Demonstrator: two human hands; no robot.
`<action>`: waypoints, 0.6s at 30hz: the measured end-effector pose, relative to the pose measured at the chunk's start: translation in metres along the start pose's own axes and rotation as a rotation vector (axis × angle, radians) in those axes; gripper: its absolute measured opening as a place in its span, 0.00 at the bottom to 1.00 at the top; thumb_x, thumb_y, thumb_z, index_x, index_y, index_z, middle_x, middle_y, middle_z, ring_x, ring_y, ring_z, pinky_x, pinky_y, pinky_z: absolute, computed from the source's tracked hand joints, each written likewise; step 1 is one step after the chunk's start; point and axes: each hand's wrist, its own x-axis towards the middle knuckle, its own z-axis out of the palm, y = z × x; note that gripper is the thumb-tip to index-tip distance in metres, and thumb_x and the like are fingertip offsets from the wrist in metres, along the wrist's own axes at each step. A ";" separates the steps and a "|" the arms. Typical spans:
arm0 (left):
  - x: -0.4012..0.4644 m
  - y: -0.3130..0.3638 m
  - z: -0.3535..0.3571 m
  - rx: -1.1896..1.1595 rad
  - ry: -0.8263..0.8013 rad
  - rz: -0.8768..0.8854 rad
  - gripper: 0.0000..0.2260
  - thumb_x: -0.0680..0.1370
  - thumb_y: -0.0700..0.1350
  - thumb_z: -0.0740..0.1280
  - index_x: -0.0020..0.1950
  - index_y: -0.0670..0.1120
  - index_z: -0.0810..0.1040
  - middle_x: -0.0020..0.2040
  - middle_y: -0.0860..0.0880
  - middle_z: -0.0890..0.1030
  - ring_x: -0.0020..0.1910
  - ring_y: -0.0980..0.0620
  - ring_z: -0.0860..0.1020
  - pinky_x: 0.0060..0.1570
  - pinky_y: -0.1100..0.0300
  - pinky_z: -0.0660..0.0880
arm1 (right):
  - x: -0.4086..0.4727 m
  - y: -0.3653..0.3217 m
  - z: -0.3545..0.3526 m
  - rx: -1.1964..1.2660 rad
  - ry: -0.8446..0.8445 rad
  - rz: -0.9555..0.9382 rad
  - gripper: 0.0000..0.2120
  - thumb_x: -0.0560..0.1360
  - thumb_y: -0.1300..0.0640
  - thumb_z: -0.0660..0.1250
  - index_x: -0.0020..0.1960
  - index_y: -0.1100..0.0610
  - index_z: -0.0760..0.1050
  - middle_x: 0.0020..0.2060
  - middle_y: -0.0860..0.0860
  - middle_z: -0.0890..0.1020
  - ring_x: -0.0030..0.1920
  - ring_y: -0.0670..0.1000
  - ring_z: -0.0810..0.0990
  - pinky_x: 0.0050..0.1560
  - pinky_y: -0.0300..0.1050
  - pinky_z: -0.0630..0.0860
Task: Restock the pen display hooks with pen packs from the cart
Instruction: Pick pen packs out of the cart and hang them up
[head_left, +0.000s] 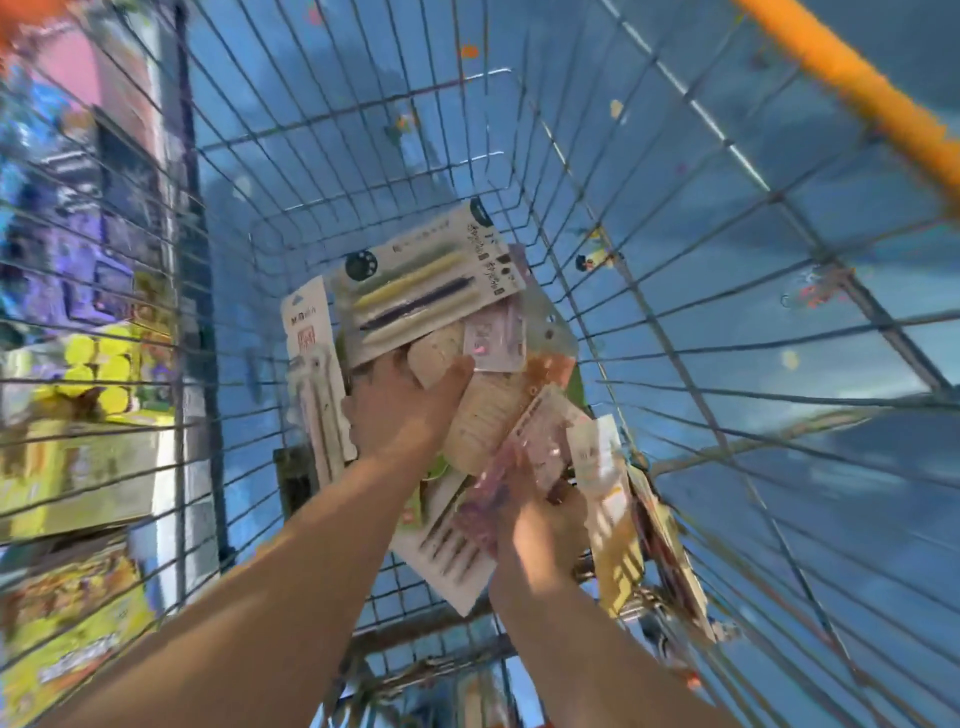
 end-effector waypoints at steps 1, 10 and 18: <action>0.001 0.001 0.002 -0.009 0.006 0.001 0.41 0.66 0.75 0.70 0.71 0.52 0.73 0.69 0.47 0.77 0.70 0.42 0.73 0.69 0.43 0.71 | -0.003 -0.007 0.001 -0.055 0.033 -0.023 0.40 0.63 0.23 0.72 0.63 0.51 0.78 0.60 0.58 0.82 0.59 0.63 0.81 0.62 0.60 0.78; 0.008 0.015 0.019 -0.200 -0.074 -0.089 0.32 0.71 0.63 0.77 0.67 0.49 0.70 0.56 0.49 0.81 0.52 0.44 0.82 0.53 0.49 0.80 | 0.012 -0.057 -0.012 0.072 -0.137 -0.197 0.26 0.79 0.47 0.71 0.71 0.57 0.69 0.59 0.51 0.82 0.53 0.54 0.81 0.43 0.39 0.74; -0.015 -0.016 0.029 -0.487 -0.184 -0.069 0.10 0.78 0.54 0.71 0.58 0.58 0.80 0.46 0.56 0.87 0.48 0.49 0.86 0.54 0.44 0.82 | 0.016 -0.059 -0.019 0.095 -0.322 -0.072 0.30 0.74 0.30 0.66 0.69 0.44 0.72 0.67 0.48 0.78 0.66 0.55 0.77 0.69 0.62 0.73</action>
